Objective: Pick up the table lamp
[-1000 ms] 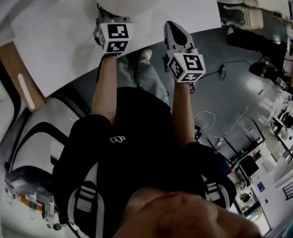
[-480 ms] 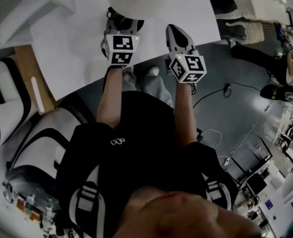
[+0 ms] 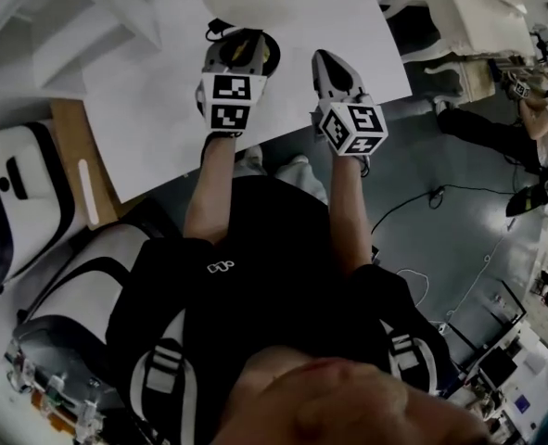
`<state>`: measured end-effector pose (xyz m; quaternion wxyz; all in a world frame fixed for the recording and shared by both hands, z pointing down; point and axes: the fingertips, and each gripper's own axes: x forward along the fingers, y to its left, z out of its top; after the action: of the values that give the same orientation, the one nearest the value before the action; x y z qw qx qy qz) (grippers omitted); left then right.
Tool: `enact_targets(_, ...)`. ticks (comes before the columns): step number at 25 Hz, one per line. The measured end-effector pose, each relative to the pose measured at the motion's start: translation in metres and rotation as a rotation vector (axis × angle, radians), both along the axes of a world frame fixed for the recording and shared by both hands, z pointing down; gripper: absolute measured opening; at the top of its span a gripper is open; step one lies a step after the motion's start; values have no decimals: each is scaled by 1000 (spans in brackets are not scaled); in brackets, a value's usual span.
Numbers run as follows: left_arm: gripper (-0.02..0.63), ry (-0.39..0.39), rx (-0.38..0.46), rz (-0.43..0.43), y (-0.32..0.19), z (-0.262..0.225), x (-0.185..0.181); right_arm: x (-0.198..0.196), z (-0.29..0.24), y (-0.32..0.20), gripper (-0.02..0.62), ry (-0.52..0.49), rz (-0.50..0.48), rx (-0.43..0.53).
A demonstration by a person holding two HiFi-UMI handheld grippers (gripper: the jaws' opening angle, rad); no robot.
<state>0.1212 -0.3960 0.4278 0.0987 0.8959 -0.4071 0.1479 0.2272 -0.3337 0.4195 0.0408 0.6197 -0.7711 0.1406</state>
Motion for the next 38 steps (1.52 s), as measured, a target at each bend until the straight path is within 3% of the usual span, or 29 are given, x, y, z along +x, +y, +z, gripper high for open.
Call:
enact_targets(15,94,64,110,42,0,-86,13,12,-71,-16,18,-19,26,166)
enact_targets(21,94,63,128,38,2,-94,9,12,-78,-11,18,-51,10,190)
enact_targets(38,94,96,81,38,10,-77,6,14,-69,-2,18,-20,15,162)
